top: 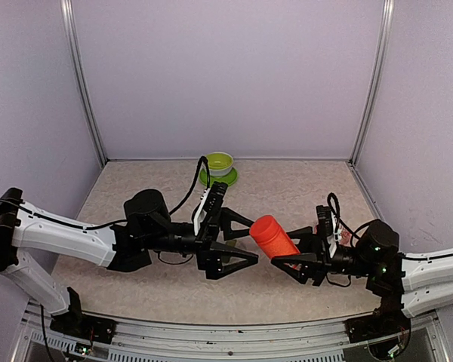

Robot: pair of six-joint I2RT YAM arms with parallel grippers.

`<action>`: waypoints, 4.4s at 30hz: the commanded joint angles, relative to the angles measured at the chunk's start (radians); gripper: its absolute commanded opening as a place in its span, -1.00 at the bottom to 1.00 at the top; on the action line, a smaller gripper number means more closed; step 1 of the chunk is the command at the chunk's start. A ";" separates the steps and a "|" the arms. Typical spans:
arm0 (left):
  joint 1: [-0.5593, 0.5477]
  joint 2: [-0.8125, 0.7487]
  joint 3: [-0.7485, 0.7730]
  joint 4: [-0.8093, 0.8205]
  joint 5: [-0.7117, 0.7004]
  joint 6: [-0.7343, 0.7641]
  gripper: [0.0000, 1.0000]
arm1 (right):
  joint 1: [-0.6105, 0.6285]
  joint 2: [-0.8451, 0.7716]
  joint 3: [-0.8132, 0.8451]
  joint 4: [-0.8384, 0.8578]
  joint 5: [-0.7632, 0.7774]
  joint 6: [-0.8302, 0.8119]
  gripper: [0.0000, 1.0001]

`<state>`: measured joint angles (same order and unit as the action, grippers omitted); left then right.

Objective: Sort the pills into containers
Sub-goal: Unscrew the lid of the pill bottle from the pill bottle.

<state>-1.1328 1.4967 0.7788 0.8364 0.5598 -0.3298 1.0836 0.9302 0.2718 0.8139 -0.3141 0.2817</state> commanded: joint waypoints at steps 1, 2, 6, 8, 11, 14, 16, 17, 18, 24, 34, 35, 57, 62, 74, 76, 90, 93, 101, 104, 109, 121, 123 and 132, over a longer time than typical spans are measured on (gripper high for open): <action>0.005 -0.038 -0.024 -0.011 -0.028 0.006 0.97 | -0.003 -0.058 -0.018 0.009 0.031 -0.025 -0.63; 0.008 -0.044 -0.031 -0.012 -0.036 0.009 0.97 | -0.002 -0.061 -0.016 0.003 0.016 -0.028 -0.63; 0.028 -0.055 -0.041 0.006 -0.044 0.011 0.98 | -0.002 -0.017 0.003 0.001 -0.069 -0.034 -0.64; 0.033 -0.052 -0.036 0.019 -0.028 0.011 0.98 | -0.002 0.027 0.016 0.024 -0.110 -0.026 -0.65; 0.033 -0.031 -0.012 0.021 -0.001 0.012 0.98 | 0.006 0.103 0.030 0.080 -0.137 -0.010 -0.65; 0.033 -0.003 0.005 0.021 0.021 0.010 0.98 | 0.017 0.168 0.048 0.124 -0.149 -0.001 -0.65; 0.033 0.007 0.007 0.026 0.038 0.006 0.97 | 0.023 0.198 0.058 0.143 -0.156 0.002 -0.65; 0.033 0.010 0.007 0.028 0.043 0.002 0.97 | 0.023 0.209 0.061 0.148 -0.156 0.003 -0.65; 0.034 0.014 0.005 0.031 0.049 -0.002 0.97 | 0.025 0.215 0.063 0.154 -0.154 0.005 -0.65; 0.030 0.017 -0.016 0.071 0.071 -0.024 0.94 | 0.026 0.216 0.065 0.137 -0.078 0.002 -0.64; 0.033 -0.003 -0.029 0.040 0.022 -0.009 0.83 | 0.025 0.155 0.036 0.099 0.008 -0.005 -0.64; 0.033 -0.003 -0.029 0.035 0.016 -0.007 0.82 | 0.025 0.149 0.034 0.094 0.013 -0.005 -0.64; 0.057 0.009 -0.007 -0.002 -0.017 -0.034 -0.08 | 0.025 0.148 0.026 0.091 -0.029 -0.016 -0.65; 0.059 0.010 -0.005 -0.010 -0.015 -0.081 -0.29 | 0.025 0.125 0.010 0.080 -0.011 -0.044 -0.66; 0.016 -0.068 0.037 -0.234 -0.275 -0.184 -0.36 | 0.025 0.088 -0.023 0.033 0.126 -0.167 -0.68; 0.007 -0.075 0.039 -0.254 -0.332 -0.203 -0.36 | 0.025 0.094 -0.024 0.028 0.139 -0.179 -0.69; -0.009 -0.067 0.122 -0.435 -0.485 -0.404 -0.39 | 0.025 0.108 -0.025 0.002 0.198 -0.296 -0.70; -0.015 -0.069 0.127 -0.445 -0.497 -0.412 -0.28 | 0.026 0.096 -0.027 0.000 0.203 -0.309 -0.70; -0.022 -0.074 0.107 -0.379 -0.477 -0.361 0.57 | 0.025 0.102 -0.011 0.013 0.134 -0.293 -0.71; -0.022 -0.086 0.093 -0.348 -0.470 -0.329 0.85 | 0.025 0.111 -0.011 0.028 0.109 -0.274 -0.71; -0.023 -0.088 0.076 -0.265 -0.409 -0.252 0.98 | 0.027 0.142 -0.007 0.089 0.066 -0.215 -0.72; -0.028 -0.043 -0.028 -0.035 -0.233 -0.166 0.97 | 0.041 0.295 0.029 0.270 0.008 -0.085 -0.72; -0.029 -0.037 -0.034 -0.026 -0.221 -0.159 0.93 | 0.041 0.306 0.037 0.271 0.004 -0.080 -0.72; -0.035 -0.038 -0.050 -0.029 -0.222 -0.120 0.74 | 0.041 0.343 0.055 0.243 0.062 -0.052 -0.72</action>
<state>-1.1606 1.4551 0.7425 0.7776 0.3180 -0.4843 1.1172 1.2606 0.2970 1.0229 -0.2943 0.2035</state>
